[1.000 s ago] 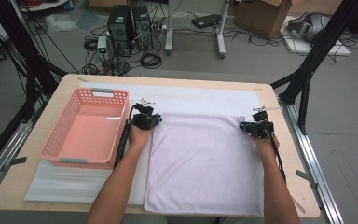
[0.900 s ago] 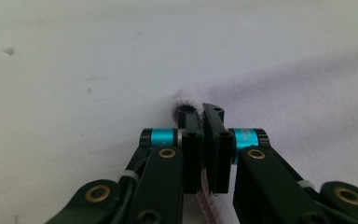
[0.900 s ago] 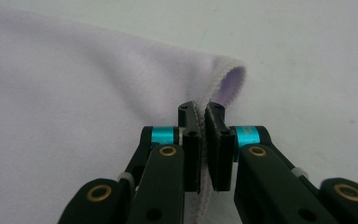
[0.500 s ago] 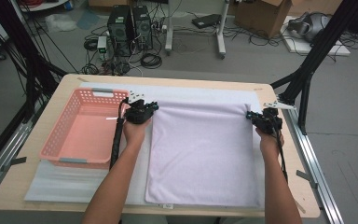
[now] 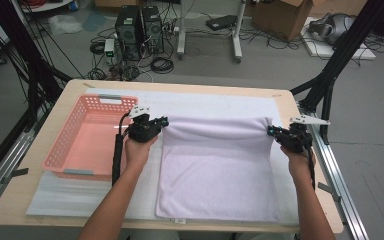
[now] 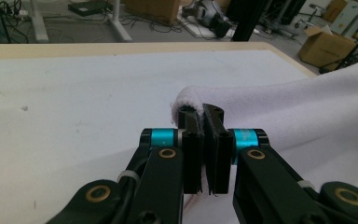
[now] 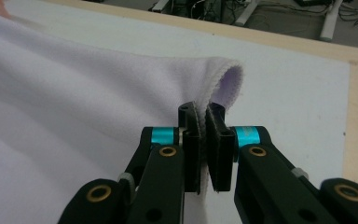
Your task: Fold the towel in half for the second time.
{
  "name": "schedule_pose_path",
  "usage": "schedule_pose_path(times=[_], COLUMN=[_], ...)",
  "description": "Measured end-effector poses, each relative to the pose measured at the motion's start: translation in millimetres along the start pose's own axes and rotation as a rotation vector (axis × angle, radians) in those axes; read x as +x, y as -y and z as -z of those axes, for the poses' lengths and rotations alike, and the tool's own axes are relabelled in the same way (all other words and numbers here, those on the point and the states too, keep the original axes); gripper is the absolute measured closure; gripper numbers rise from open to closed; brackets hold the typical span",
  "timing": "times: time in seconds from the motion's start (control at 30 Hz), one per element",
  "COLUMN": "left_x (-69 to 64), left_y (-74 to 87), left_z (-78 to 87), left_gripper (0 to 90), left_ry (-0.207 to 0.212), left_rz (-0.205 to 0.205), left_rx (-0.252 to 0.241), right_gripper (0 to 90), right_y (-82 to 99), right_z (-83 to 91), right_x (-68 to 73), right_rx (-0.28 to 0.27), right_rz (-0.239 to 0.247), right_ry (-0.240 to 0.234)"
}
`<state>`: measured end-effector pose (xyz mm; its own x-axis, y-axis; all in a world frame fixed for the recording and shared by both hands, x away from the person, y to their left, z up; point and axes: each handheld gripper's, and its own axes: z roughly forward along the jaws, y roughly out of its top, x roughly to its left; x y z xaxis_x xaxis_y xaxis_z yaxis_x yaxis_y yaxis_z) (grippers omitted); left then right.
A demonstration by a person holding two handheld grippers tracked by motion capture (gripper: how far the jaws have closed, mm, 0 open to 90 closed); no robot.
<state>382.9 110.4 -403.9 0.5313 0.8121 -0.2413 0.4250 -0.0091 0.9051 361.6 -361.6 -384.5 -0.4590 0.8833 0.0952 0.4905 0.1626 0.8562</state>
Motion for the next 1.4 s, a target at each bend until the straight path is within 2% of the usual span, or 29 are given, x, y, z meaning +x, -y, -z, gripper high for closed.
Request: schedule_pose_path(times=[0.07, 0.2, 0.3, 0.43, 0.53, 0.57, 0.63, 0.9, 1.07, 1.1, 1.17, 1.23, 1.33, 1.4], left_x=[-3.0, -10.9, -14.6, -18.7, -22.7, -23.9, -25.7, -31.3, -32.4, -32.5, -33.4, -35.5, -37.1, -34.8], left_y=[4.3, 11.5, 16.4, 24.9, 33.0, 36.3, 41.6, 62.6, 74.1, 75.6, 74.2, 70.0, 63.4, 59.6], left_z=[6.0, 18.3, 24.6, 33.2, 37.5, 38.8, 40.9, 54.4, 59.3, 59.9, 59.2, 59.8, 57.3, 54.9], left_gripper=[86.2, 86.2, 86.1, 86.2, 86.1, 86.1, 86.0, 85.7, 83.8, 80.8, 65.5, 61.8, 52.2, 49.7], left_ry=[0.014, 0.044, 0.063, 0.068, 0.056, 0.051, 0.045, 0.060, 0.071, 0.075, 0.079, 0.082, 0.073, 0.055], left_rz=[-0.008, -0.015, -0.023, -0.018, -0.054, -0.070, -0.077, -0.090, -0.073, -0.060, -0.072, -0.102, -0.130, -0.130], left_rx=[0.010, -0.017, -0.009, -0.008, 0.006, 0.024, 0.026, 0.069, 0.092, 0.088, 0.085, 0.070, 0.049, 0.033], right_gripper=[86.0, 86.0, 85.9, 85.9, 86.0, 85.9, 85.9, 85.7, 84.8, 83.5, 74.2, 61.5, 52.9, 49.6], right_y=[8.6, 26.5, 36.5, 45.4, 51.0, 52.6, 57.7, 76.6, 90.6, 92.9, 94.5, 92.7, 86.8, 81.5], right_z=[6.8, 17.7, 23.8, 30.8, 34.6, 35.7, 38.5, 48.3, 53.5, 53.5, 53.4, 55.8, 60.0, 59.9], right_x=[2.0, 7.4, 10.1, 14.6, 19.0, 20.5, 24.6, 33.6, 37.0, 37.7, 37.7, 34.9, 31.2, 29.8], right_rx=[0.002, -0.002, -0.001, 0.005, 0.019, 0.019, 0.029, 0.055, 0.074, 0.086, 0.102, 0.085, 0.048, 0.029], right_rz=[-0.009, -0.021, -0.024, -0.039, -0.034, -0.033, -0.021, -0.030, -0.049, -0.048, -0.040, -0.071, -0.088, -0.099], right_ry=[-0.007, -0.021, -0.029, -0.035, -0.034, -0.034, -0.032, -0.041, -0.056, -0.058, -0.051, -0.041, -0.016, -0.010])
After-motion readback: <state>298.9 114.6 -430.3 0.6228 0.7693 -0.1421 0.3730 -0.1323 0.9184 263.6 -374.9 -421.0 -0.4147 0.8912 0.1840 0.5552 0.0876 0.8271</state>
